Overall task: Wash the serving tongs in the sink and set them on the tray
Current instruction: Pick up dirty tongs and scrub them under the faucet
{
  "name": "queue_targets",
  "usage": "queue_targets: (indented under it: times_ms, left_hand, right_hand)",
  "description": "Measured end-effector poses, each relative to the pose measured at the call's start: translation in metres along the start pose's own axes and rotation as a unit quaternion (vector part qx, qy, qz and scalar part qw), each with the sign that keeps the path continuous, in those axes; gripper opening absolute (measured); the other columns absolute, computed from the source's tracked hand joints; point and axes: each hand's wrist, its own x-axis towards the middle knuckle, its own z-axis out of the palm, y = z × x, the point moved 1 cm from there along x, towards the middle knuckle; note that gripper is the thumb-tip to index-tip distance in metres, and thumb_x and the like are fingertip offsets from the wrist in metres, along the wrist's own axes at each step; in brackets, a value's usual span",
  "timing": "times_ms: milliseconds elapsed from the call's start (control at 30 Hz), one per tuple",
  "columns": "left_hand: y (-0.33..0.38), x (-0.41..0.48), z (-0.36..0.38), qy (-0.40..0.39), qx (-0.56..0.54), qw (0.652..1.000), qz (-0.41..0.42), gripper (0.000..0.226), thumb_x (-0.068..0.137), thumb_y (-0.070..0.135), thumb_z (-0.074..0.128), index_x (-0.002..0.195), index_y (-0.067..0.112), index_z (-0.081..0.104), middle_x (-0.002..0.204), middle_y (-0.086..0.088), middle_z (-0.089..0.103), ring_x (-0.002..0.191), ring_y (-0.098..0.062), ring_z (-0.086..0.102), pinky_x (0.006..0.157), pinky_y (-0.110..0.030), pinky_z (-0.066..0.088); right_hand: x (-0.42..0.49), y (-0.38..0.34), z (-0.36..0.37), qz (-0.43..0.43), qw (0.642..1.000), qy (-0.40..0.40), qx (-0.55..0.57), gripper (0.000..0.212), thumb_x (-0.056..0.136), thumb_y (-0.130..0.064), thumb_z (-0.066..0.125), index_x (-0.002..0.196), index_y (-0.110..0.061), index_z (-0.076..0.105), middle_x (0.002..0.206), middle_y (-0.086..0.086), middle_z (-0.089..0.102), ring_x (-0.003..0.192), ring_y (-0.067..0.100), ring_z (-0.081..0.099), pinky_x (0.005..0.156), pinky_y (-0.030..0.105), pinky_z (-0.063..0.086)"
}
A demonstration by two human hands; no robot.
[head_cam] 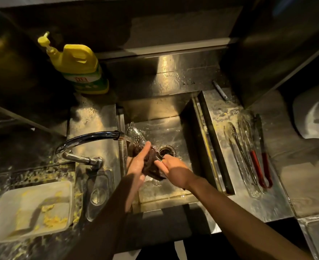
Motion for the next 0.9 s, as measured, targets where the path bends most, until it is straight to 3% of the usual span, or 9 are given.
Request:
queue_targets:
  times_ms: [67,200,300,367,433,533,633,733,900]
  left_hand:
    - [0.016,0.007,-0.019,0.004,0.002,0.999,0.041,0.057,0.067,0.039,0.081,0.11,0.006,0.065,0.1,-0.013,0.073,0.084,-0.024,0.074,0.066,-0.038,0.06]
    - [0.045,0.022,-0.05,-0.063,0.125,0.988,0.066,0.062,0.063,0.039,0.087,0.107,0.0,0.065,0.093,-0.016,0.074,0.079,-0.031,0.072,0.069,-0.045,0.06]
    - [0.046,0.018,-0.045,-0.181,0.373,0.905,0.098,0.045,0.069,0.04,0.087,0.087,0.004,0.065,0.07,-0.011,0.069,0.06,-0.029,0.064,0.059,-0.035,0.054]
    - [0.041,0.015,-0.039,-0.139,0.437,0.88,0.128,0.039,0.067,0.039,0.088,0.087,0.011,0.068,0.076,-0.004,0.073,0.067,-0.021,0.07,0.064,-0.033,0.056]
    - [0.036,0.012,-0.033,-0.093,0.369,0.911,0.162,0.034,0.071,0.035,0.085,0.09,0.012,0.069,0.081,-0.002,0.075,0.074,-0.02,0.072,0.067,-0.03,0.058]
    - [0.025,0.014,-0.022,0.074,0.089,0.981,0.155,0.043,0.072,0.031,0.085,0.103,0.009,0.066,0.095,-0.006,0.074,0.084,-0.022,0.073,0.073,-0.034,0.061]
    - [0.018,0.018,-0.009,0.12,-0.084,0.98,0.132,0.058,0.069,0.031,0.087,0.115,0.003,0.063,0.105,-0.014,0.074,0.088,-0.027,0.073,0.077,-0.043,0.061]
    - [0.025,0.016,-0.009,0.076,0.07,0.986,0.13,0.041,0.071,0.035,0.085,0.096,0.007,0.069,0.096,-0.014,0.075,0.086,-0.029,0.074,0.082,-0.046,0.059]
    - [0.041,0.012,-0.02,0.009,0.282,0.92,0.274,0.03,0.079,0.044,0.078,0.086,0.017,0.068,0.082,-0.001,0.075,0.08,-0.016,0.073,0.08,-0.035,0.058]
  right_hand:
    - [-0.009,0.017,-0.009,-0.011,0.998,-0.026,-0.05,0.042,0.104,-0.047,0.041,0.083,-0.015,0.059,0.093,0.004,0.052,0.084,0.022,0.056,0.081,0.037,0.045]
    - [-0.027,0.044,-0.036,-0.072,0.981,-0.052,-0.17,0.049,0.102,-0.051,0.041,0.086,-0.014,0.068,0.094,-0.005,0.052,0.082,0.006,0.049,0.081,0.03,0.044]
    - [-0.029,0.04,-0.056,-0.106,0.955,-0.065,-0.268,0.053,0.102,-0.054,0.038,0.093,-0.016,0.074,0.102,-0.006,0.061,0.09,0.008,0.058,0.084,0.029,0.048]
    - [-0.027,0.029,-0.065,-0.121,0.94,-0.07,-0.312,0.057,0.103,-0.055,0.032,0.1,-0.017,0.074,0.107,-0.001,0.062,0.093,0.018,0.063,0.081,0.032,0.05]
    - [-0.026,0.023,-0.066,-0.12,0.947,-0.063,-0.291,0.058,0.102,-0.056,0.032,0.099,-0.015,0.074,0.103,0.0,0.061,0.09,0.019,0.061,0.079,0.032,0.048]
    - [-0.026,0.017,-0.046,-0.087,0.977,-0.038,-0.19,0.059,0.102,-0.056,0.035,0.084,-0.013,0.071,0.093,0.001,0.058,0.08,0.019,0.057,0.074,0.033,0.046]
    - [-0.026,0.013,-0.018,-0.058,0.987,0.004,-0.147,0.059,0.102,-0.055,0.034,0.079,-0.014,0.069,0.091,0.001,0.056,0.079,0.02,0.055,0.074,0.034,0.046]
    - [-0.028,0.015,-0.013,-0.057,0.988,0.01,-0.145,0.054,0.103,-0.053,0.037,0.076,-0.017,0.067,0.095,0.0,0.057,0.081,0.019,0.057,0.078,0.034,0.047]
    - [-0.026,0.026,-0.047,-0.08,0.97,-0.009,-0.229,0.052,0.102,-0.054,0.038,0.085,-0.017,0.071,0.101,-0.001,0.058,0.083,0.017,0.061,0.08,0.03,0.048]
